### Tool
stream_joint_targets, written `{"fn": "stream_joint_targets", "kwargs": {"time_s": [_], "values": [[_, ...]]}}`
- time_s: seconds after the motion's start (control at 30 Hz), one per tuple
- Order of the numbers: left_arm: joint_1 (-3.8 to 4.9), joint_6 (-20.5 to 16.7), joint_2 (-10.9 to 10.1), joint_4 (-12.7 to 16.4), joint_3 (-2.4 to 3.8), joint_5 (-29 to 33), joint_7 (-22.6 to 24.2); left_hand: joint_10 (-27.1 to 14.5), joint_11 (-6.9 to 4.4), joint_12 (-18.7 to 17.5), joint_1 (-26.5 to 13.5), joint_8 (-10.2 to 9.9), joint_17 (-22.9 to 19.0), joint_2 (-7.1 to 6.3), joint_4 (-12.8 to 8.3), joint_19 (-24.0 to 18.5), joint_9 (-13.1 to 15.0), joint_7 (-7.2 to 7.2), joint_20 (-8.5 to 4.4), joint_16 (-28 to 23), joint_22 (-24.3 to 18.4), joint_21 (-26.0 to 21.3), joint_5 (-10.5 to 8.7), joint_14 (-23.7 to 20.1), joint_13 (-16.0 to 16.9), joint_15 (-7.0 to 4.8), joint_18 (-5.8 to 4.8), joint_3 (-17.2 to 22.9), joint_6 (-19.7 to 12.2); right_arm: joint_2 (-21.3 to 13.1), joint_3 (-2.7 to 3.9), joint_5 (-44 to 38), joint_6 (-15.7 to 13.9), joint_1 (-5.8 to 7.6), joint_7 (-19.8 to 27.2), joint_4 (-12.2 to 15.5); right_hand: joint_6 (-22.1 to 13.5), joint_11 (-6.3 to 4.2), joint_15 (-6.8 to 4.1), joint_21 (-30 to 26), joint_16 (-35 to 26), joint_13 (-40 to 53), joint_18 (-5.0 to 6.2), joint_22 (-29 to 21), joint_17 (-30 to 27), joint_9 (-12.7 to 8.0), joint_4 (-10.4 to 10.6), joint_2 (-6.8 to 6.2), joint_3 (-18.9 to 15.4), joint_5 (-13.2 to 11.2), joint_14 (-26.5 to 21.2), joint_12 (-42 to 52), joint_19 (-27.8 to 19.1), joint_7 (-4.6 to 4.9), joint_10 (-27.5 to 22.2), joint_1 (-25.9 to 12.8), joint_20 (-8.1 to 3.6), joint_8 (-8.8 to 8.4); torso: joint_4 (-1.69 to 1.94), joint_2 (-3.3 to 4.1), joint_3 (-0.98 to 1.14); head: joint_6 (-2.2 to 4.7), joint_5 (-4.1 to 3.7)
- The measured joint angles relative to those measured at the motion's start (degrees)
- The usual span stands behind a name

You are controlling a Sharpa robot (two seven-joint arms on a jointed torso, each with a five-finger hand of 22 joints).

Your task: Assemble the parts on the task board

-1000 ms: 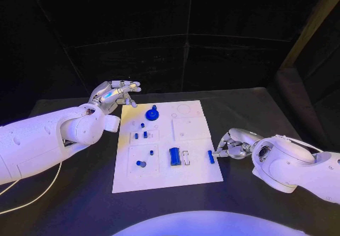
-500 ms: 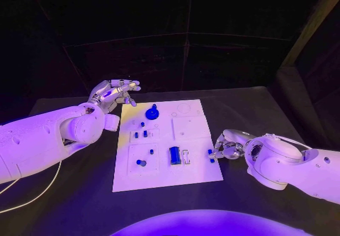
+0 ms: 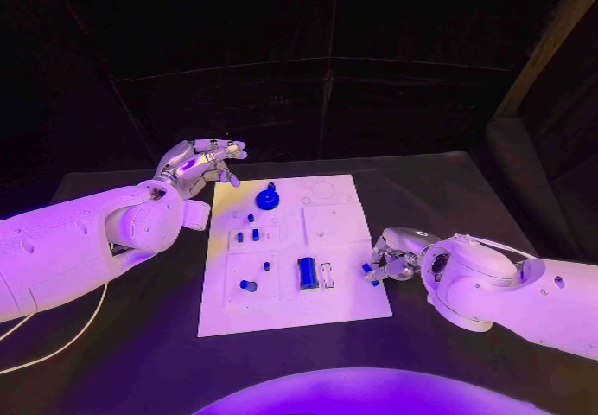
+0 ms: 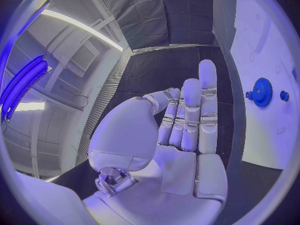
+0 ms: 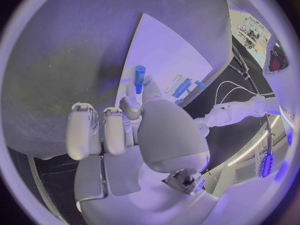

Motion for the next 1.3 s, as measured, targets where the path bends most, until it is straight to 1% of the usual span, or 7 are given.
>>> {"fn": "stream_joint_targets", "kwargs": {"time_s": [0.23,0.43,0.5,0.6,0.77,1.07,1.3], "values": [[0.00,0.0,0.0,0.0,0.00,0.0,0.0,0.0,0.00,0.0,-0.2,0.4,-0.1,-0.22,-0.2,0.0,0.1,0.00,0.00,0.0,0.0,-0.3,0.00,0.0,0.0,0.00,0.00,0.2,0.0,1.4,0.28,-4.0,2.3,-0.02,-1.0,-0.4,0.4,0.06,0.00,-0.5,-0.7,-0.8,0.00,-0.5,-0.7,0.2,-1.8,0.49,0.3,-1.7,0.0,-1.6,-0.3,0.05,-0.8,2.7,-0.02,-0.81,0.03,-0.03,-0.02,-0.01,0.08],[0.00,0.0,0.0,0.0,0.00,0.0,0.0,0.0,0.00,0.0,-0.2,0.4,-0.1,-0.22,-0.2,0.0,0.1,0.00,0.00,0.0,0.0,-0.3,0.00,0.0,0.0,0.00,0.00,0.2,0.0,2.4,0.40,-7.6,4.3,-0.04,-1.9,-0.4,0.4,0.00,0.00,-0.5,-0.7,-1.1,0.00,-0.6,-0.8,0.2,-2.6,1.58,1.0,-3.4,0.0,-1.9,-0.4,0.25,-0.8,3.8,-0.02,-1.12,0.07,-0.05,-0.05,0.10,0.12],[0.00,0.1,0.0,0.0,0.00,0.0,0.0,0.0,0.00,0.3,-0.2,0.4,-0.1,-0.22,-0.2,0.0,0.1,0.00,0.00,0.0,0.0,-0.3,0.00,0.0,0.0,0.00,0.00,0.2,0.0,2.5,0.40,-8.4,4.5,-0.07,-2.1,-0.3,0.4,0.00,0.00,-0.5,-0.7,-1.1,0.00,-0.6,-0.8,0.2,-2.6,1.74,1.1,-1.7,0.0,-1.9,-0.4,0.25,-0.8,4.0,-0.02,-1.17,0.07,-0.05,-0.05,0.14,0.20],[0.00,0.1,0.0,0.0,0.00,0.0,0.1,0.0,0.00,0.3,-0.2,0.4,-0.1,-0.22,-0.2,0.0,0.1,0.00,0.00,0.0,0.0,-0.3,0.00,0.0,0.0,0.00,0.00,0.2,0.0,2.6,0.39,-9.2,4.4,-0.13,-2.3,-0.2,0.4,0.00,0.00,-0.5,-0.7,-1.1,0.00,-0.4,-0.5,0.2,-2.4,2.15,1.4,3.9,0.0,-1.9,-0.4,0.19,-0.8,3.9,-0.02,-2.14,0.07,-0.05,-0.04,0.20,0.24],[0.00,0.1,0.0,0.0,0.00,0.0,0.1,0.0,0.00,0.3,-0.2,0.7,-0.2,-0.22,-0.4,0.0,0.2,0.00,0.00,0.0,0.0,-0.3,0.00,0.0,0.0,0.00,0.00,0.4,0.0,2.5,0.27,-9.4,3.4,-0.30,-2.6,0.2,0.7,-0.11,0.00,-0.5,-0.7,-1.2,0.00,-0.2,-0.4,-0.6,-1.4,3.12,2.3,9.0,0.0,-2.7,-0.4,-0.08,-0.9,3.1,-0.02,-2.93,0.03,-0.05,-0.01,0.20,0.34],[-0.04,0.2,0.0,-0.1,-0.01,0.0,0.1,0.0,0.00,0.5,-0.2,0.9,-0.2,-0.22,-0.4,0.0,0.1,0.00,0.00,0.0,0.0,-0.3,0.00,0.0,0.0,0.00,0.00,0.7,0.0,1.9,-0.15,-6.4,-1.1,-0.72,-2.5,1.6,0.9,-0.19,0.00,-0.5,-0.7,-1.3,0.00,0.5,0.1,-0.9,-0.4,3.80,3.7,14.5,0.0,-3.0,-0.1,0.07,-1.0,3.4,-0.33,-3.82,0.03,-0.02,-0.01,0.25,0.46],[-0.06,0.3,0.0,-0.1,-0.01,0.0,0.1,0.0,0.00,0.5,-0.2,0.9,-0.2,-0.22,-0.4,0.0,0.2,0.00,0.00,0.0,0.0,-0.3,0.00,0.0,0.0,0.00,0.00,0.7,0.0,1.5,-0.15,-2.0,-5.9,-0.79,-1.5,2.5,1.0,-0.20,0.00,-0.5,-0.7,-1.2,0.00,0.8,0.4,-0.8,-0.2,3.66,3.9,14.9,0.0,-3.0,-0.1,-0.11,-1.0,3.3,-0.33,-4.09,0.07,-0.01,-0.04,0.16,0.72]]}}
